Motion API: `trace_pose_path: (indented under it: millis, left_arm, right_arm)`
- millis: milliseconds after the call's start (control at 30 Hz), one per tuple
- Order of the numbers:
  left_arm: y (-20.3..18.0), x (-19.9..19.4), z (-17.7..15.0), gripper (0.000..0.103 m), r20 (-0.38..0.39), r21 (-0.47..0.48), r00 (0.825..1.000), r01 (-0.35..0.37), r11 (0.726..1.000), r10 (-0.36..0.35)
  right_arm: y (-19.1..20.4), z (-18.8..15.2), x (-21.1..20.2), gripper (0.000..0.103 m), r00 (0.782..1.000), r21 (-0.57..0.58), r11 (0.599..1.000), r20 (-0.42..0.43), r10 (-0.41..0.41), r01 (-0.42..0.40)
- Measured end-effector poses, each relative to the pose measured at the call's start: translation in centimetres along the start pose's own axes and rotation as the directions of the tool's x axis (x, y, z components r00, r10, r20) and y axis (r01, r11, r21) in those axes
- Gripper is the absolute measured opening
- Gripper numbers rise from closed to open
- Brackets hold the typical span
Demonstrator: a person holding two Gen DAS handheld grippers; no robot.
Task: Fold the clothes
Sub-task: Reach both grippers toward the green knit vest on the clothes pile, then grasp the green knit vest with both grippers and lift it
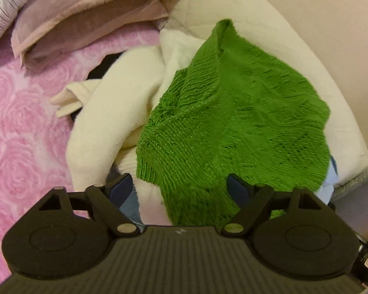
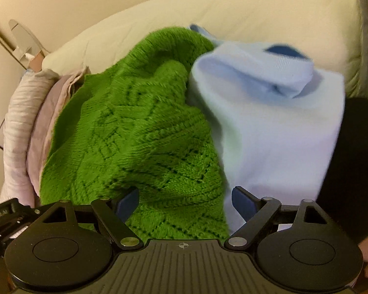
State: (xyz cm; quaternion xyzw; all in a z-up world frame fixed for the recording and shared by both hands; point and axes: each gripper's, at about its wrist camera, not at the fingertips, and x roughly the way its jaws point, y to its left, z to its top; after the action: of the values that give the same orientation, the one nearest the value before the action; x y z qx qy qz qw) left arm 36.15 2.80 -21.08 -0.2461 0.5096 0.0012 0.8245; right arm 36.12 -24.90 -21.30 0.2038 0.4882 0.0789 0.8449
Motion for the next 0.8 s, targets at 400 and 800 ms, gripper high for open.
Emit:
trace_pose_path:
  millis: [400,800]
  left_arm:
    - [-1.7,-4.3,0.1,0.009,0.115,0.11,0.989,0.077,0.991,-0.09]
    - [2.1,-24.4,-2.4,0.006,0.545,0.058,0.831,0.094,0.994,-0.11]
  right_arm:
    - [2.7,0.4,-4.2,0.014,0.993,-0.124,0.991,0.102,0.06,-0.047]
    - [14.0,-0.7,-16.1,0.011,0.855,-0.391,0.854,0.246,0.456,-0.343]
